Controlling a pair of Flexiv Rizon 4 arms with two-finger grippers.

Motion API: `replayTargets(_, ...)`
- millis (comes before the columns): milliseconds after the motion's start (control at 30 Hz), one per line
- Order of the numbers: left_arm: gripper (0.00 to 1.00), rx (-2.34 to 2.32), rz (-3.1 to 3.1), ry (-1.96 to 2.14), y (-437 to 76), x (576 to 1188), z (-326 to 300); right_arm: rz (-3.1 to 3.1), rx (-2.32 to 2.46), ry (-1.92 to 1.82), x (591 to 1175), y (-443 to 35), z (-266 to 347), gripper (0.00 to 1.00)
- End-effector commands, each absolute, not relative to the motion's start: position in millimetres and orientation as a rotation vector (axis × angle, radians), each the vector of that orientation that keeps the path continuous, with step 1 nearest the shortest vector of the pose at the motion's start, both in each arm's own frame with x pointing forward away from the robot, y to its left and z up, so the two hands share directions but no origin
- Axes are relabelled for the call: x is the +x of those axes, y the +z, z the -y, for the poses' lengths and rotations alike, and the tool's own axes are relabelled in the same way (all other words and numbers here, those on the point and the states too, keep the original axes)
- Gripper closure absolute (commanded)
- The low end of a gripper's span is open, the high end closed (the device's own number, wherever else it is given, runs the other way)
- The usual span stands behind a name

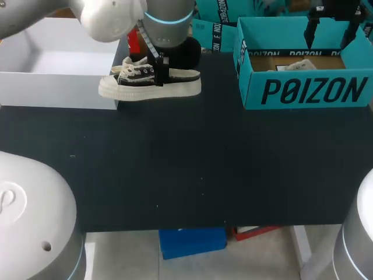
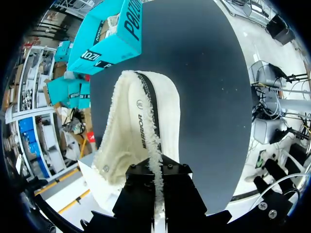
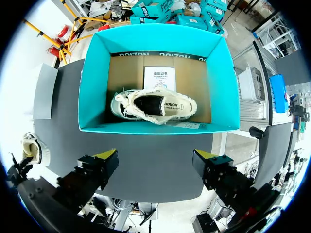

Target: Take the shoe out of the shoebox, open the shoe tongue, remove and reinsert the insole, then place the shoe into the shoebox

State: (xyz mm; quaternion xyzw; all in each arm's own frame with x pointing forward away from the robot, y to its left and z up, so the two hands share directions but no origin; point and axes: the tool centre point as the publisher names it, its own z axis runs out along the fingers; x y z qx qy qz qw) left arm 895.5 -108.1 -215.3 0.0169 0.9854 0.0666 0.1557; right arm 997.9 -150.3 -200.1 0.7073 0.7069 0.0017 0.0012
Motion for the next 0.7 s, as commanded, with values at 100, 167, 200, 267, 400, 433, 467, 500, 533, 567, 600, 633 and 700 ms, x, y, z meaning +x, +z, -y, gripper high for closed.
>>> replayTargets(100,1.0,0.03,-2.798,0.183,-235.8,894.7,113.7,-2.22,2.221,0.003,998.8,-200.2,150.2,0.0)
replayTargets(167,1.0,0.017,-2.81,0.174,-243.3,892.4,115.3,-2.22,2.221,0.003,998.8,-200.2,150.2,0.0)
replayTargets(200,1.0,0.016,-2.816,0.168,-247.6,891.6,116.7,-2.22,2.221,0.003,998.8,-200.2,150.2,0.0)
replayTargets(267,1.0,0.017,-2.826,0.157,-255.7,888.1,120.5,-2.22,2.221,0.003,998.8,-200.2,150.2,0.0)
replayTargets(400,1.0,0.029,-2.846,0.144,-273.0,880.1,129.5,-2.22,2.221,0.003,998.8,-200.2,150.2,0.0)
replayTargets(433,1.0,0.037,-2.852,0.14,-277.7,878.5,131.8,-2.22,2.221,0.003,998.8,-200.2,150.2,0.0)
replayTargets(467,1.0,0.045,-2.861,0.132,-282.4,877.2,134.0,-2.22,2.221,0.003,998.8,-200.2,150.2,0.0)
replayTargets(500,1.0,0.061,-2.868,0.123,-286.4,875.2,136.6,-2.22,2.221,0.003,998.8,-200.2,150.2,0.0)
replayTargets(533,1.0,0.071,-2.868,0.121,-289.9,872.6,139.3,-2.22,2.221,0.003,998.8,-200.2,150.2,0.0)
replayTargets(567,1.0,0.092,-2.87,0.123,-294.4,870.9,141.7,-2.22,2.221,0.003,998.8,-200.2,150.2,0.0)
replayTargets(600,1.0,0.106,-2.88,0.119,-299.2,869.8,143.6,-2.22,2.221,0.003,998.8,-200.2,150.2,0.0)
replayTargets(633,1.0,0.114,-2.881,0.122,-303.0,868.6,145.3,-2.22,2.221,0.003,998.8,-200.2,150.2,0.0)
replayTargets(700,1.0,0.124,-2.884,0.123,-310.2,867.1,148.0,-2.22,2.221,0.003,998.8,-200.2,150.2,0.0)
